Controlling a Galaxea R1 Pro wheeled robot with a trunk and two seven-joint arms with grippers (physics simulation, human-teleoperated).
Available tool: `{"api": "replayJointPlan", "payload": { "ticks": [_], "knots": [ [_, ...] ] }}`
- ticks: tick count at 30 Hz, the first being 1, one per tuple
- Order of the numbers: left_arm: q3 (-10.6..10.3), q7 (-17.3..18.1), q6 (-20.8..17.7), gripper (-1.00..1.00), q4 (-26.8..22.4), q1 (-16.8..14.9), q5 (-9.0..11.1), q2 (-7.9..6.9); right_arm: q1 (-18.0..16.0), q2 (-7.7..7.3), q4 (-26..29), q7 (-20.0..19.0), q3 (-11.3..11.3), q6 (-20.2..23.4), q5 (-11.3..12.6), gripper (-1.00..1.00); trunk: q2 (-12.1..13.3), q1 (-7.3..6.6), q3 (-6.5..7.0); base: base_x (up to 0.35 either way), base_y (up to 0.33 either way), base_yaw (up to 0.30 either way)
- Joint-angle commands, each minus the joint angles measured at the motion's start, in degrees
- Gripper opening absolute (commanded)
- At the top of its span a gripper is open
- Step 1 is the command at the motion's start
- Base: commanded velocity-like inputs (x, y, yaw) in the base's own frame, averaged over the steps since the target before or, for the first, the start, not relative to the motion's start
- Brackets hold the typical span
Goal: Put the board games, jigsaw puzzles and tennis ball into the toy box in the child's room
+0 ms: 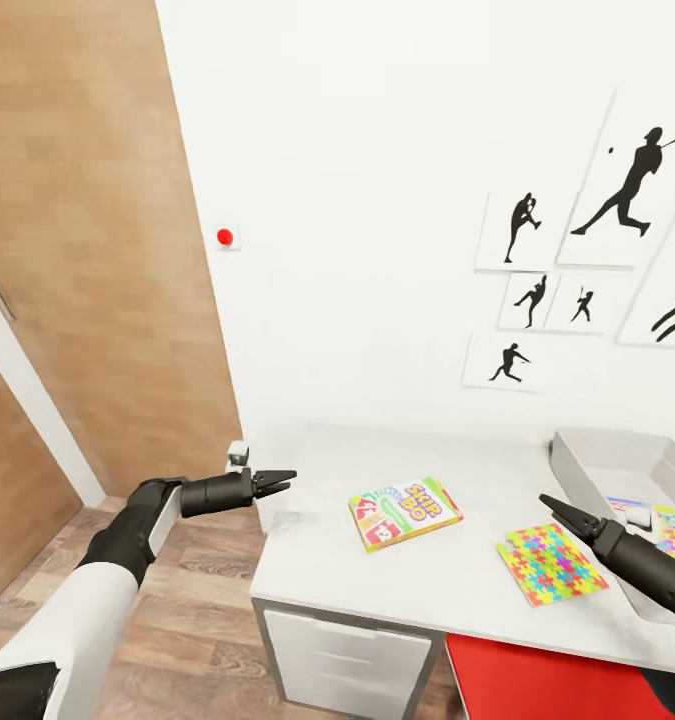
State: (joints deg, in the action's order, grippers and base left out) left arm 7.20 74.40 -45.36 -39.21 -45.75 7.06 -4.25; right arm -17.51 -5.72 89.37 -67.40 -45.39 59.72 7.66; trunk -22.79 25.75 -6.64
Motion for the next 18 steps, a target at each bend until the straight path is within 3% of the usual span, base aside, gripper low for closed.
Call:
{"api": "replayJointPlan", "payload": {
  "ticks": [1, 18],
  "knots": [
    [0.00, 0.10, -0.52, 1.00, 0.01, -0.05, 0.16, -0.02, -0.06, 0.00, 0.02, -0.16, -0.05, 0.28, -0.01, 1.00, -0.13, 0.04, -0.13, 0.000, 0.090, 0.000],
    [0.02, 0.09, -0.52, 1.00, 0.01, -0.05, 0.14, 0.01, -0.06, 0.01, 0.02, -0.15, -0.05, 0.28, -0.01, 1.00, -0.13, 0.04, -0.13, 0.000, 0.133, 0.000]
  ]
}}
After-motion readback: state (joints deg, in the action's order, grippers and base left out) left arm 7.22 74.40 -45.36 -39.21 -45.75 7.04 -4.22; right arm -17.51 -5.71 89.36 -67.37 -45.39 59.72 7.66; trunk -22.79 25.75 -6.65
